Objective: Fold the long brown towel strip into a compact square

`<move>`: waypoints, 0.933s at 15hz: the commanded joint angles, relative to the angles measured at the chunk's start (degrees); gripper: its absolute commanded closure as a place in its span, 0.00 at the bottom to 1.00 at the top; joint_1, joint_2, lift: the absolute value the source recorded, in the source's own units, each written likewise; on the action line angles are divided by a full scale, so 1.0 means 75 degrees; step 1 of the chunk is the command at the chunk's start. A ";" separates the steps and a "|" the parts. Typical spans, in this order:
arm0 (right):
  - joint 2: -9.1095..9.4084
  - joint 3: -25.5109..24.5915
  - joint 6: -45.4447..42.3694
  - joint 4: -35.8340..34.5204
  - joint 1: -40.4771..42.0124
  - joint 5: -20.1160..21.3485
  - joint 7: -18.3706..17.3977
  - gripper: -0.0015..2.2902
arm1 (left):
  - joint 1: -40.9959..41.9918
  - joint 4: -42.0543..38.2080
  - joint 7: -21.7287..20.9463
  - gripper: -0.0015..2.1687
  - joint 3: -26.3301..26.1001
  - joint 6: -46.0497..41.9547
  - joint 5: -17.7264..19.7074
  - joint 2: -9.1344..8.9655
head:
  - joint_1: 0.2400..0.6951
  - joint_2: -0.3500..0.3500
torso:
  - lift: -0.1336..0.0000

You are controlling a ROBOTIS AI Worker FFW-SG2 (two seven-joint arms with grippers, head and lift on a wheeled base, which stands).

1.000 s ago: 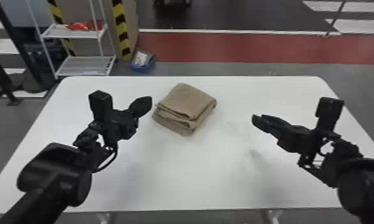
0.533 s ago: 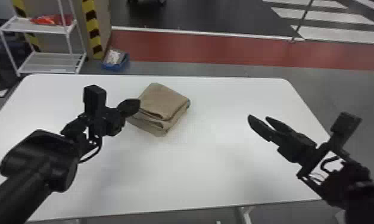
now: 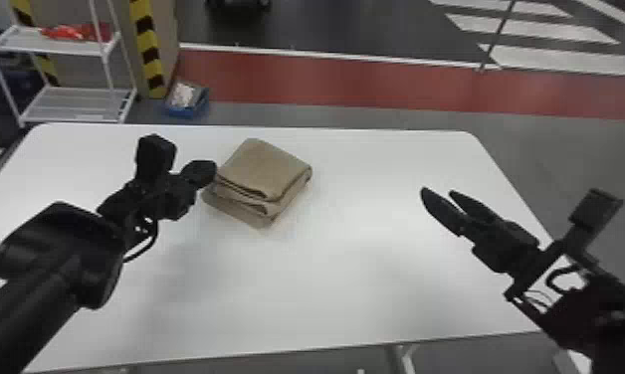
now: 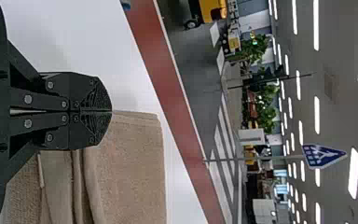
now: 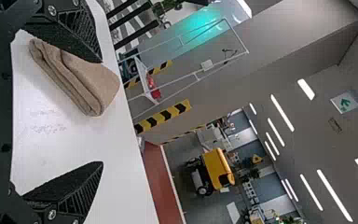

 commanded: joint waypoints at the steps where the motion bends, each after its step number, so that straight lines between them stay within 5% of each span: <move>1: -0.0013 -0.0079 0.0019 -0.0136 0.0090 -0.0186 0.0023 0.05 | -0.0020 0.0015 0.0094 0.66 0.0011 0.0718 -0.0232 0.0015 | 1.00 0.31 | 0.10; 7: -0.0306 -0.0138 0.0065 -0.0100 -0.0039 -0.0385 0.0011 0.05 | 0.0168 -0.0419 -0.0023 0.66 0.0093 0.1281 -0.0009 0.0121 | 1.00 0.33 | 0.10; 14: -0.0259 -0.0091 0.0042 0.0239 -0.0273 -0.0303 -0.0012 0.05 | 0.0765 -0.1778 -0.0551 0.66 0.0327 0.2453 0.0600 0.0215 | 1.00 0.27 | 0.10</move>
